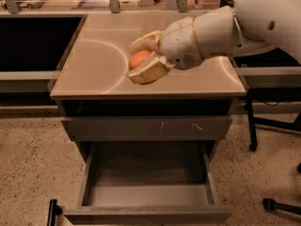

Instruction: Place orange into middle drawer

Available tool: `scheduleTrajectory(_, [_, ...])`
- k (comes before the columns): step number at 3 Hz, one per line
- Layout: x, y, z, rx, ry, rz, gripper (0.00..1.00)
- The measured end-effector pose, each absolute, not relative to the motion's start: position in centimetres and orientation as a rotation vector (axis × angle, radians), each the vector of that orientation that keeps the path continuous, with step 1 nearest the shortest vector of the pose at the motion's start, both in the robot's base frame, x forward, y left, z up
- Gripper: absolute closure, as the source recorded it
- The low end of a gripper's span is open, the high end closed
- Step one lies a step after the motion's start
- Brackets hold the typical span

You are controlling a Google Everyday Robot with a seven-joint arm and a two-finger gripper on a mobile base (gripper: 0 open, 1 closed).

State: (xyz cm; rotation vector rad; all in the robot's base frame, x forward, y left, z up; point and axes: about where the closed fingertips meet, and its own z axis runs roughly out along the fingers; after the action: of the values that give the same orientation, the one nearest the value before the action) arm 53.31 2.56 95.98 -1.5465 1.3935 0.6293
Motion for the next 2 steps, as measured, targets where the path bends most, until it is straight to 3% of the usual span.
scheduleTrajectory(2, [51.68,1.68,92.48,-1.554,1.46,0.657,1.0])
